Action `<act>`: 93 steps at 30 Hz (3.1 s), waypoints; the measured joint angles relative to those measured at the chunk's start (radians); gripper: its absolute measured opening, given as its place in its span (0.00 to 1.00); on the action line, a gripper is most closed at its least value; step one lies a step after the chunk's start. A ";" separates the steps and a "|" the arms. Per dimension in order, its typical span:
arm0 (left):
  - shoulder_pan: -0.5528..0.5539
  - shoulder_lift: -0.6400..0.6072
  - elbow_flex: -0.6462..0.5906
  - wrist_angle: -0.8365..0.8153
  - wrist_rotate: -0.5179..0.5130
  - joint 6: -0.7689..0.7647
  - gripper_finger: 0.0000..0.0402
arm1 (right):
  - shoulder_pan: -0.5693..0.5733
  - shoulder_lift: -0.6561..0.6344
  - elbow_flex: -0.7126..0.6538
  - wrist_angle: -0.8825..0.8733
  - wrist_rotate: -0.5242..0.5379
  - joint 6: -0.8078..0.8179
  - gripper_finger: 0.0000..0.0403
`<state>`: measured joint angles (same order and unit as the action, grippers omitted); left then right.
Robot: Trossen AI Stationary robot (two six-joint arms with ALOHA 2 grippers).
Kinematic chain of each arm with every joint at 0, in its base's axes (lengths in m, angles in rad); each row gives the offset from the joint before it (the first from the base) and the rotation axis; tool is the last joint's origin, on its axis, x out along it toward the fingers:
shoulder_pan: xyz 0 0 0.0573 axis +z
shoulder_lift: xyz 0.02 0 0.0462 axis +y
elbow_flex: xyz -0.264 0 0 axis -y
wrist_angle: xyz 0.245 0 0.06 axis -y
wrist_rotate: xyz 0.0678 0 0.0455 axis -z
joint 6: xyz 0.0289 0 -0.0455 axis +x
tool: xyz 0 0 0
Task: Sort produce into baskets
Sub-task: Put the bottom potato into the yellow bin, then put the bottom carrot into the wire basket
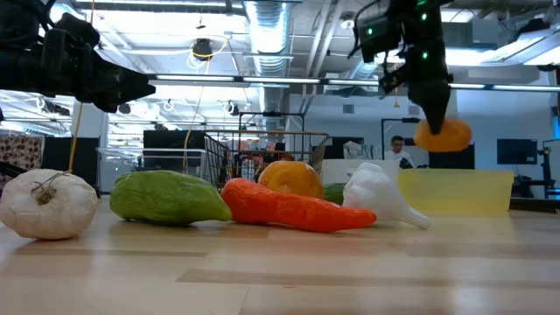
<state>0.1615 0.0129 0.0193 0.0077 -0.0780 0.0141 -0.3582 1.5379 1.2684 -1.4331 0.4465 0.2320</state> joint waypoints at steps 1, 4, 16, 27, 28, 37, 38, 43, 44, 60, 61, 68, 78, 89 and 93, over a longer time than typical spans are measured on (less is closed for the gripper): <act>0.000 0.000 0.000 0.000 0.000 0.000 0.53 | -0.013 0.004 -0.004 0.005 0.000 -0.003 0.59; 0.000 0.000 0.000 0.000 0.000 0.000 0.53 | -0.043 0.023 -0.006 0.005 0.000 -0.005 0.60; 0.000 0.000 0.000 0.000 0.000 0.000 0.53 | -0.076 0.037 -0.006 0.006 -0.002 -0.004 0.60; 0.000 0.000 0.000 0.000 0.000 0.000 0.53 | -0.076 0.037 -0.006 0.005 -0.004 -0.004 0.63; 0.000 0.000 0.000 0.000 0.000 0.000 0.53 | -0.076 0.037 -0.006 0.006 -0.004 -0.004 0.64; 0.000 0.000 0.000 0.000 0.000 -0.035 0.53 | -0.076 0.038 -0.006 0.006 -0.004 0.003 0.76; 0.000 0.000 0.000 0.000 0.001 -0.041 0.53 | -0.076 0.037 -0.006 0.006 -0.004 0.003 0.76; 0.000 0.000 0.000 0.000 0.023 -0.087 0.53 | -0.076 0.037 -0.006 0.006 -0.004 0.004 0.76; 0.000 0.000 0.000 0.000 0.030 -0.096 0.53 | -0.076 0.038 -0.006 0.006 -0.004 0.004 0.76; -0.176 0.155 0.302 -0.448 0.100 -0.220 0.53 | -0.076 0.037 -0.006 0.006 -0.004 0.005 0.77; -0.195 0.183 0.320 -0.455 0.100 -0.227 0.53 | -0.076 0.038 -0.006 0.006 -0.004 0.005 0.77; -0.345 0.444 0.430 -0.455 0.101 -0.260 0.53 | -0.075 0.038 -0.006 0.007 -0.004 0.005 0.77; -0.612 0.890 0.594 -0.460 0.100 -0.376 0.53 | -0.075 0.038 -0.006 0.019 -0.004 0.005 0.77; -0.828 1.286 0.767 -0.463 0.096 -0.521 0.53 | -0.075 0.037 -0.006 0.032 -0.005 0.005 0.77; -0.865 1.416 0.798 -0.460 0.094 -0.575 0.53 | -0.073 0.037 -0.006 0.032 -0.005 0.005 0.77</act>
<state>-0.7040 1.4288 0.8177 -0.4520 0.0157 -0.5608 -0.4316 1.5753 1.2621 -1.4014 0.4416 0.2375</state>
